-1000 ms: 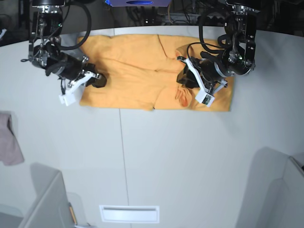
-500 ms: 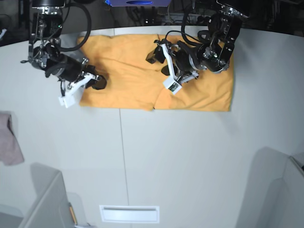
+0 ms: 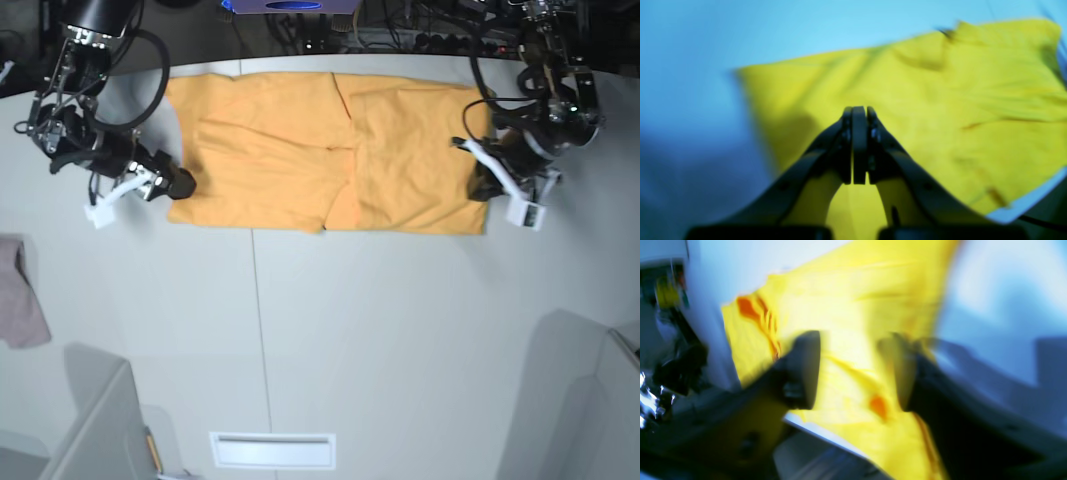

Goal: Fold the T-shirt properly
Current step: 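Fold the strip end with the left gripper over toward the right gripper, then fold the strip end with the right gripper over onto the stack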

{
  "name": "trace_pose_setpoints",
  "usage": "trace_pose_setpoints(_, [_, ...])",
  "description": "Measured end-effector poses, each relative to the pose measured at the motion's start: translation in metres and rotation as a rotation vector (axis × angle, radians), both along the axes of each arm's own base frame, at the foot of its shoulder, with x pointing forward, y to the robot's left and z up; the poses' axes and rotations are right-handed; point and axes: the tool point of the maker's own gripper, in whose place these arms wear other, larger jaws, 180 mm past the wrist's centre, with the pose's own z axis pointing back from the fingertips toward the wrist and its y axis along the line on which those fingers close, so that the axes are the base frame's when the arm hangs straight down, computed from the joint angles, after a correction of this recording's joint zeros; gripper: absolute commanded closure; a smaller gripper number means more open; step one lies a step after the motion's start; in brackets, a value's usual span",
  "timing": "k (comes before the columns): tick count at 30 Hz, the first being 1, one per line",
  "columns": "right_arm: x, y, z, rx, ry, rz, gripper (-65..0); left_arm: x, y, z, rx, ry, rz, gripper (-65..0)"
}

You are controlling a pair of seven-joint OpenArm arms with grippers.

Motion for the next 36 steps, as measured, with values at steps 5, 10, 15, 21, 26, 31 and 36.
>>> trace_pose_setpoints(5, [-0.01,-0.012,-0.015,-0.016,0.011,0.035,-43.7,-0.012,0.096,0.028,0.173,-0.026,0.181,0.0])
trace_pose_setpoints(10, [-0.019,-0.015,-0.037,0.008,0.088,0.05,-43.2,-0.028,0.133,0.021,0.221,0.034,0.237,0.0])
trace_pose_setpoints(15, [-0.022,0.014,-0.041,0.08,0.087,0.084,-43.1,-0.022,0.151,0.015,0.203,0.001,0.275,0.0])
trace_pose_setpoints(21, [-0.03,0.054,-0.04,0.099,0.092,0.203,-43.1,-0.032,0.149,-0.016,0.25,0.074,0.22,0.0])
trace_pose_setpoints(26, [-0.027,0.056,-0.04,0.114,0.073,0.18,-42.9,-0.027,0.113,-0.039,0.301,0.07,0.069,0.0])
trace_pose_setpoints(31, [-0.024,0.052,-0.047,0.093,0.086,0.17,-20.9,-0.032,0.086,-0.056,0.292,0.111,-0.017,0.0])
trace_pose_setpoints(36, [-0.011,0.045,-0.058,0.061,0.089,0.134,0.0,-0.039,0.057,-0.078,0.263,0.157,-0.104,0.0])
